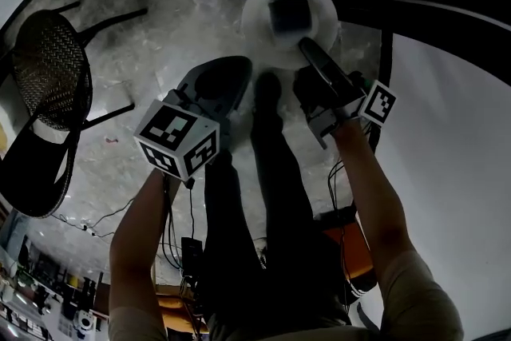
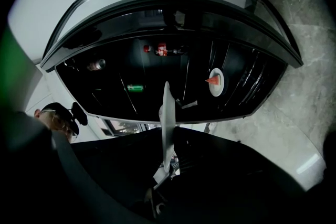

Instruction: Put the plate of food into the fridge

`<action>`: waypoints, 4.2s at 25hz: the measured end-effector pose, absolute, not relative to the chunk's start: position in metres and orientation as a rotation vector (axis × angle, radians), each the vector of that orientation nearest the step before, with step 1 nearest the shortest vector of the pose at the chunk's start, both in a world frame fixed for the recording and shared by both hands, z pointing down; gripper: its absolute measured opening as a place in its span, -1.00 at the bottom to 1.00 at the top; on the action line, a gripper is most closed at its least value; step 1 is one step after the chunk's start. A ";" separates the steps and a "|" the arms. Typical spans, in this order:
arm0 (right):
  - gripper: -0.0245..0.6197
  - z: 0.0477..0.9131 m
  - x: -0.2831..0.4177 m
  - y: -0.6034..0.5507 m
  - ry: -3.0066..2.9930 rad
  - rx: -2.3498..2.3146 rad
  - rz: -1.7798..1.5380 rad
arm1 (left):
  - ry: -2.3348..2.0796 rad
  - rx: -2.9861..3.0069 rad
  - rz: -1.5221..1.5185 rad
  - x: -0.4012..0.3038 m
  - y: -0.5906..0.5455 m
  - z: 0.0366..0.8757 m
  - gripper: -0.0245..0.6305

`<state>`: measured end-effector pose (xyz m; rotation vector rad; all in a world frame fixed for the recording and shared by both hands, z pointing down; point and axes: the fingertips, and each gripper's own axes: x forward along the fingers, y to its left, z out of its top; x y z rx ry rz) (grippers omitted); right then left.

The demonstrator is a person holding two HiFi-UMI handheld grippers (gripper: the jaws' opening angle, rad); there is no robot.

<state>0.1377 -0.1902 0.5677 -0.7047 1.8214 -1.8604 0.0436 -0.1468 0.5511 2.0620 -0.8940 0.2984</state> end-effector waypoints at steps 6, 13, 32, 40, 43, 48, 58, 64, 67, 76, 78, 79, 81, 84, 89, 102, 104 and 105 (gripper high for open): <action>-0.82 0.590 0.144 -0.192 1.804 -0.759 -1.879 | -0.906 2.054 0.276 0.044 -0.150 0.560 -0.87; -0.82 0.623 0.149 -0.208 1.753 -0.840 -1.878 | -0.907 2.029 0.276 0.038 -0.145 0.570 -0.87; -0.82 0.708 0.156 -0.240 1.661 -0.974 -1.860 | -0.876 2.004 0.411 0.032 -0.119 0.613 -0.87; -0.82 0.730 0.162 -0.252 1.629 -1.031 -1.843 | -0.873 2.022 0.420 0.038 -0.127 0.625 -0.87; -0.82 0.739 0.160 -0.259 1.605 -1.047 -1.831 | -0.873 2.012 0.418 0.035 -0.127 0.632 -0.87; -0.82 0.746 0.159 -0.257 1.563 -1.055 -1.811 | -0.859 2.016 0.454 0.034 -0.115 0.640 -0.87; -0.82 0.770 0.169 -0.264 1.499 -1.111 -1.785 | -0.822 2.068 0.482 0.048 -0.120 0.646 -0.87; -0.82 0.780 0.173 -0.271 1.439 -1.160 -1.745 | -0.812 2.097 0.473 0.054 -0.124 0.651 -0.87; -0.82 0.784 0.174 -0.273 1.417 -1.181 -1.735 | -0.803 2.076 0.473 0.052 -0.116 0.659 -0.87; -0.82 0.791 0.176 -0.283 1.390 -1.217 -1.711 | -0.785 2.090 0.448 0.058 -0.108 0.664 -0.87; -0.82 0.794 0.176 -0.283 1.384 -1.223 -1.705 | -0.780 2.095 0.435 0.061 -0.106 0.667 -0.87; -0.82 0.796 0.176 -0.282 1.381 -1.230 -1.704 | -0.773 2.097 0.435 0.062 -0.104 0.670 -0.87; -0.82 0.799 0.177 -0.282 1.374 -1.245 -1.699 | -0.756 2.100 0.442 0.063 -0.101 0.676 -0.87; -0.82 0.800 0.178 -0.286 1.359 -1.256 -1.675 | -0.733 2.097 0.441 0.066 -0.101 0.683 -0.87; -0.82 0.803 0.182 -0.297 1.345 -1.269 -1.639 | -0.691 2.128 0.429 0.079 -0.101 0.687 -0.87; -0.82 0.801 0.179 -0.318 1.290 -1.252 -1.579 | -0.710 2.185 0.382 0.081 -0.121 0.718 -0.87; -0.82 0.801 0.180 -0.321 1.281 -1.251 -1.574 | -0.714 2.196 0.368 0.081 -0.130 0.722 -0.87; -0.82 0.802 0.181 -0.323 1.279 -1.252 -1.571 | -0.717 2.202 0.360 0.081 -0.134 0.724 -0.87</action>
